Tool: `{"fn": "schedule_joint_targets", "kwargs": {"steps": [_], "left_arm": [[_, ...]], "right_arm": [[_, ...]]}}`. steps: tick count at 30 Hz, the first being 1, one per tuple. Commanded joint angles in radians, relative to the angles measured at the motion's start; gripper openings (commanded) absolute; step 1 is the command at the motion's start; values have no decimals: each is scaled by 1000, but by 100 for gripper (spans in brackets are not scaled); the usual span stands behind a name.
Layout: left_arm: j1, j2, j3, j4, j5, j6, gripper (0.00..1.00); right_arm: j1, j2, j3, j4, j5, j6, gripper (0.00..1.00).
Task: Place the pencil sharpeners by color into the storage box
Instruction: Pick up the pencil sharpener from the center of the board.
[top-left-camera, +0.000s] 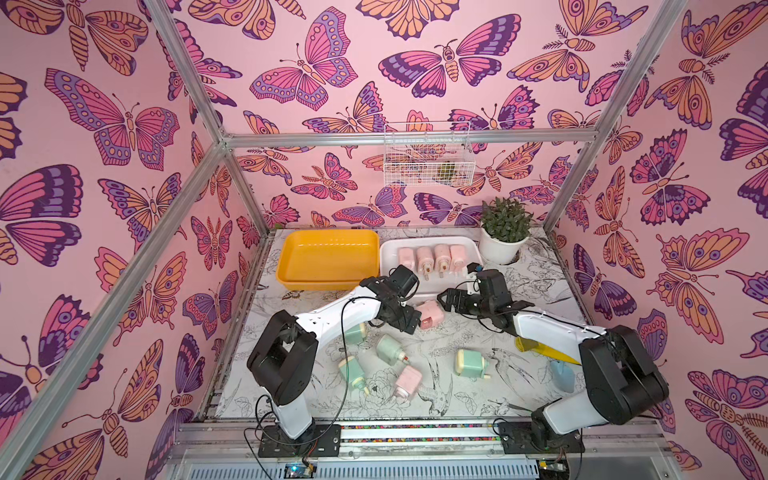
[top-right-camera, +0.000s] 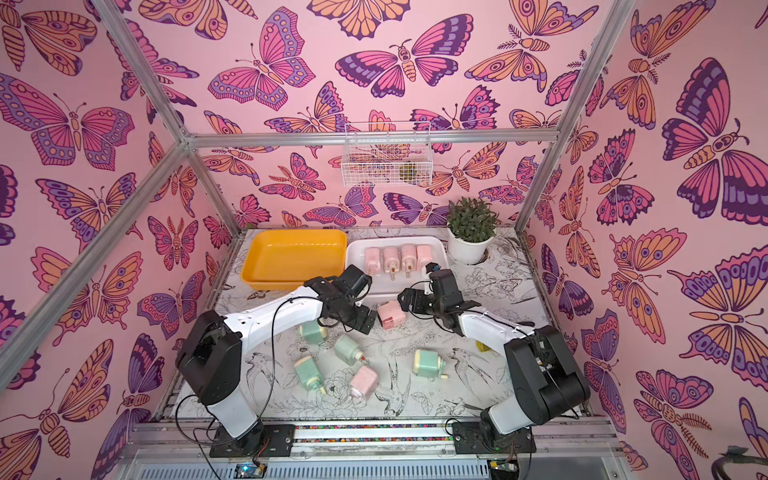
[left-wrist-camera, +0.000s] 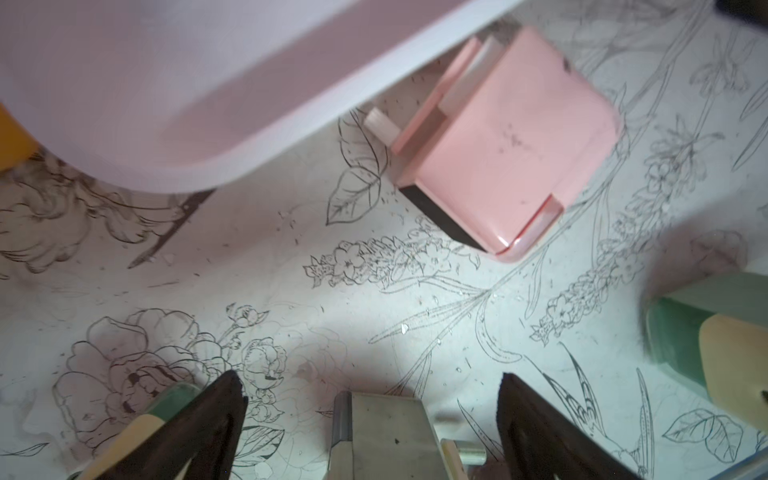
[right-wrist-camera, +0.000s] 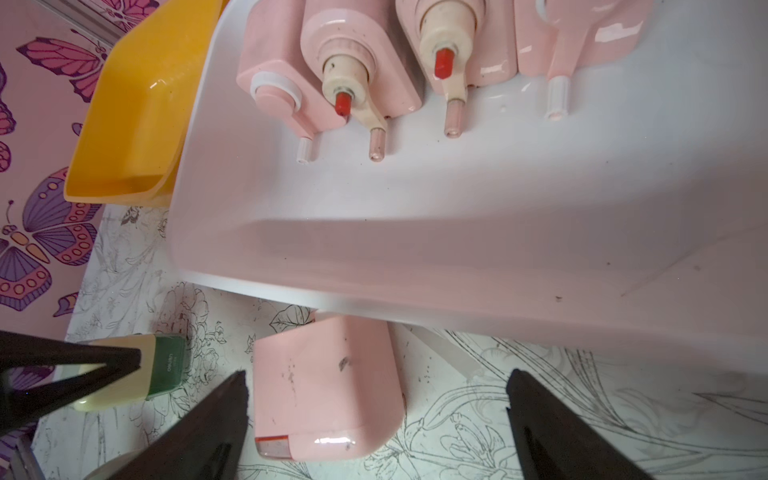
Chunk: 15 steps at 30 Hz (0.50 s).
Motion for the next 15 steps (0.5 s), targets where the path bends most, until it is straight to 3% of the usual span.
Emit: {"fn": "schedule_joint_targets", "kwargs": {"steps": [1,5,9,15], "left_arm": [[-34,19,-4,102,46,110,94],[-43,86,21,166,68,229,93],[-43,181,90,172,17,324,95],[-41,238,132,209,-16,351,97]], "right_arm": [[22,41,12,91,-38,53,100],[26,71,6,91,-48,63,99],[26,11,-8,65,-4,43,99],[25,-91,-53,27,114,20,99]]}}
